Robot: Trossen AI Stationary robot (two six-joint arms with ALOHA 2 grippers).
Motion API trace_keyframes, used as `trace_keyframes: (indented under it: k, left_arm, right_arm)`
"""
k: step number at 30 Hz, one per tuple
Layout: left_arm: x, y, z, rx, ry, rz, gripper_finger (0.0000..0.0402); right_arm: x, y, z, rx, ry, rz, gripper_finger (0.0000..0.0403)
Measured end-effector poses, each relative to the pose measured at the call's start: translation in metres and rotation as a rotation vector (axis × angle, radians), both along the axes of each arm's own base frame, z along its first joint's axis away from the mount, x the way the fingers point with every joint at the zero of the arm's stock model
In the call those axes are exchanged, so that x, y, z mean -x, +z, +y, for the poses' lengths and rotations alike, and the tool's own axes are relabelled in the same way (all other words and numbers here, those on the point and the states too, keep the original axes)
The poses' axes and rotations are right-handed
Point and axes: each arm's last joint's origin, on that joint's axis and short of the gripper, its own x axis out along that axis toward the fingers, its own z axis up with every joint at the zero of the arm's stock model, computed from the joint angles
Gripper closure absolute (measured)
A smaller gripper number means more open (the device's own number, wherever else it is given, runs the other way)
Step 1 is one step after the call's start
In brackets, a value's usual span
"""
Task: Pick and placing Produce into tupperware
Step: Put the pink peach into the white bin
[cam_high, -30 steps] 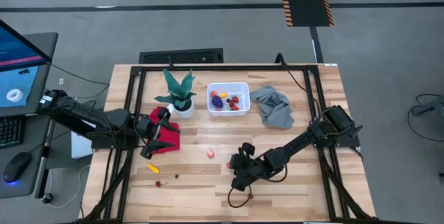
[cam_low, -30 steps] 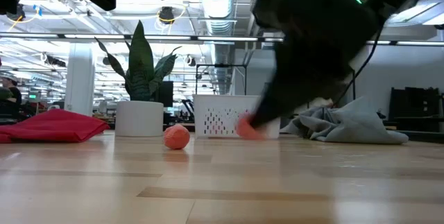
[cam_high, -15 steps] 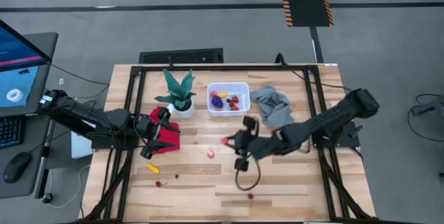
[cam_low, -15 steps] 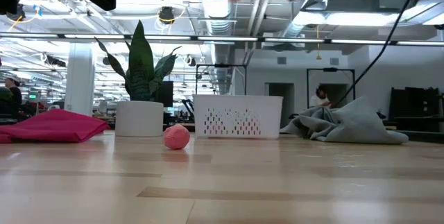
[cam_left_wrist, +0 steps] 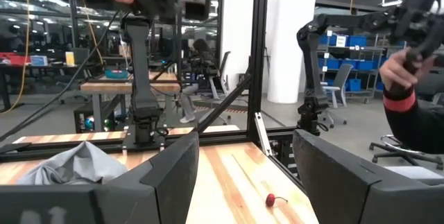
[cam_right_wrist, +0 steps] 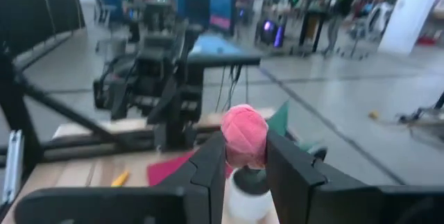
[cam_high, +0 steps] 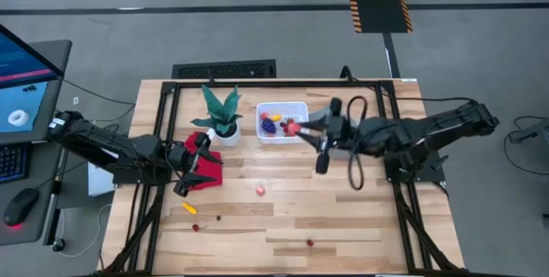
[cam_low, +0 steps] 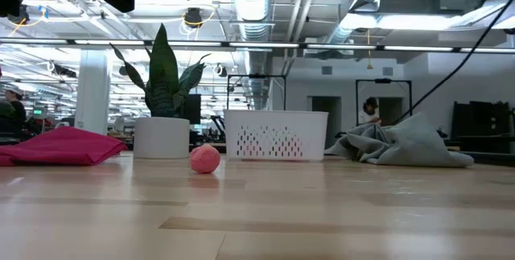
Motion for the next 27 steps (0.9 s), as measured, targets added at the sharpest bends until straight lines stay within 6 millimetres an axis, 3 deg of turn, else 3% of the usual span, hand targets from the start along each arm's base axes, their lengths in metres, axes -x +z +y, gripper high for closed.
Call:
trace_keyframes:
  k: [5, 12, 20, 27]
  left_arm:
    - [0.0, 0.0, 0.0, -0.006, 0.002, -0.002, 0.0177]
    - [0.0, 0.0, 0.0, -0.007, 0.003, -0.002, 0.0177]
    - [0.0, 0.0, 0.0, -0.005, 0.01, -0.005, 0.0177]
    - [0.0, 0.0, 0.001, -0.003, 0.026, 0.002, 0.0177]
  right_arm:
    - [0.009, 0.018, -0.013, 0.026, -0.027, -0.103, 0.0289]
    - [0.0, 0.036, -0.036, -0.033, -0.048, -0.107, 0.0289]
    - [-0.024, 0.041, -0.086, -0.184, -0.113, 0.079, 0.0289]
    - [-0.048, 0.029, -0.133, -0.392, -0.177, 0.302, 0.0289]
